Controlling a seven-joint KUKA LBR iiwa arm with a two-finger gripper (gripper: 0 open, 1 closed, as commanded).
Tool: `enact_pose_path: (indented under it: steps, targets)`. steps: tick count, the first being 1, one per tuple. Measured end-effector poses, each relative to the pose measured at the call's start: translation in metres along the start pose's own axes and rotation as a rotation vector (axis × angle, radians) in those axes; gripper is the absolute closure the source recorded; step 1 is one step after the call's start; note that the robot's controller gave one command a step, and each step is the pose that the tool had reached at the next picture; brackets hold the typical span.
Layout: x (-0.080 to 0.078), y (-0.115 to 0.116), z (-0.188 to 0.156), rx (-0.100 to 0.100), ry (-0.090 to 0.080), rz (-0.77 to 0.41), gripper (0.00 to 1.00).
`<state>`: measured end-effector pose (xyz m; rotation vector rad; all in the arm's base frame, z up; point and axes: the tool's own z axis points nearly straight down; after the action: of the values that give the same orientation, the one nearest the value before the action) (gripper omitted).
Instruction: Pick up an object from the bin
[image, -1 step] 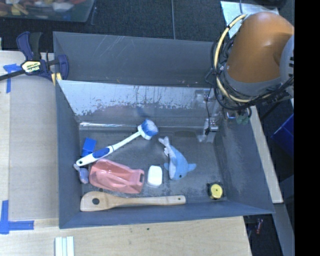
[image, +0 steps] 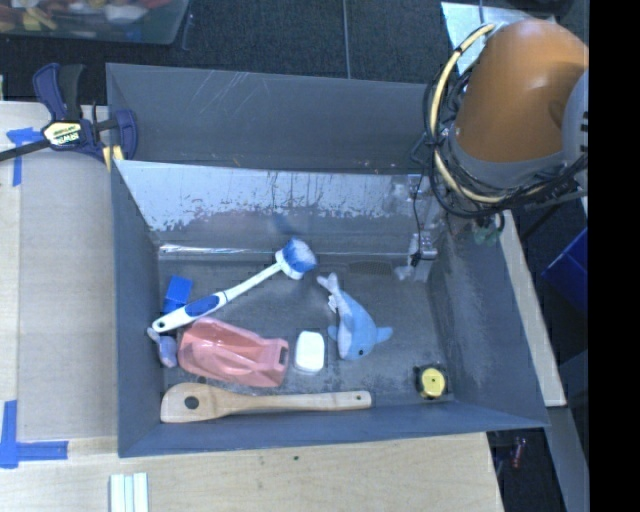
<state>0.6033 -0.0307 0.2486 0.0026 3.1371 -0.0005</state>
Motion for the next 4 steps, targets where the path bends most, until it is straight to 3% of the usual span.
enact_pose_path:
  steps: [1,2,3,4]
  targets:
    - [-0.002,0.056,0.135,-0.001,-0.004,0.037,0.00]
    - [0.017,0.056,0.098,0.000,-0.009,0.259,0.00]
    - [-0.005,0.137,0.138,-0.004,-0.009,0.115,0.00]
    - [-0.018,0.103,0.179,-0.001,-0.009,0.304,0.00]
